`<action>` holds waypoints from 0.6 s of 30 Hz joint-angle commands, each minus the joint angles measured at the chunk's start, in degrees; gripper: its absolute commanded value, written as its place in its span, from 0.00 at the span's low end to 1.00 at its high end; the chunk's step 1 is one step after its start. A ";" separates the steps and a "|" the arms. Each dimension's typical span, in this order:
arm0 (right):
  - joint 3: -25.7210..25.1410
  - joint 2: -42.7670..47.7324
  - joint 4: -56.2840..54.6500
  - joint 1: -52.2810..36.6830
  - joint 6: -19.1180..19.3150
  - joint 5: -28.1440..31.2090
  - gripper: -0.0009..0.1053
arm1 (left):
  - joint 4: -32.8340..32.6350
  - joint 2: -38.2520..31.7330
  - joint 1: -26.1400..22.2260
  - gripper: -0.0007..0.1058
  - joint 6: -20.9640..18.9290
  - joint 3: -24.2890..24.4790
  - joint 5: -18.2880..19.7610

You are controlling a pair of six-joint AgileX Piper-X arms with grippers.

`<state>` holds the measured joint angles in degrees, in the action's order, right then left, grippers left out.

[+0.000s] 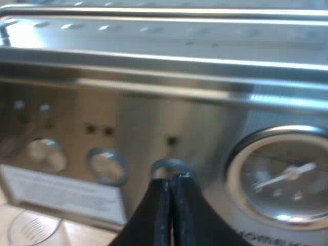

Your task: Place mug into machine

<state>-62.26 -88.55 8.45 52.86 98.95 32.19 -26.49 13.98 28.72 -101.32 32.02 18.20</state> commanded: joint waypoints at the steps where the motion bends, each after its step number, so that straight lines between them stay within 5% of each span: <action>1: -0.43 0.54 0.82 -1.19 0.74 -1.05 0.01 | 0.65 0.12 -0.11 0.77 -0.05 -0.03 -0.42; 12: -0.43 0.54 0.33 -1.15 0.72 -4.22 0.01 | 0.65 0.12 -0.11 0.77 -0.05 -0.03 -0.42; 18: -0.43 0.54 0.84 -1.35 0.30 -0.78 0.01 | 0.65 0.12 -0.11 0.77 -0.05 -0.03 -0.42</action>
<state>-62.26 -88.39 8.22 52.06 98.95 30.03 -26.49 13.98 28.72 -101.32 32.02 18.20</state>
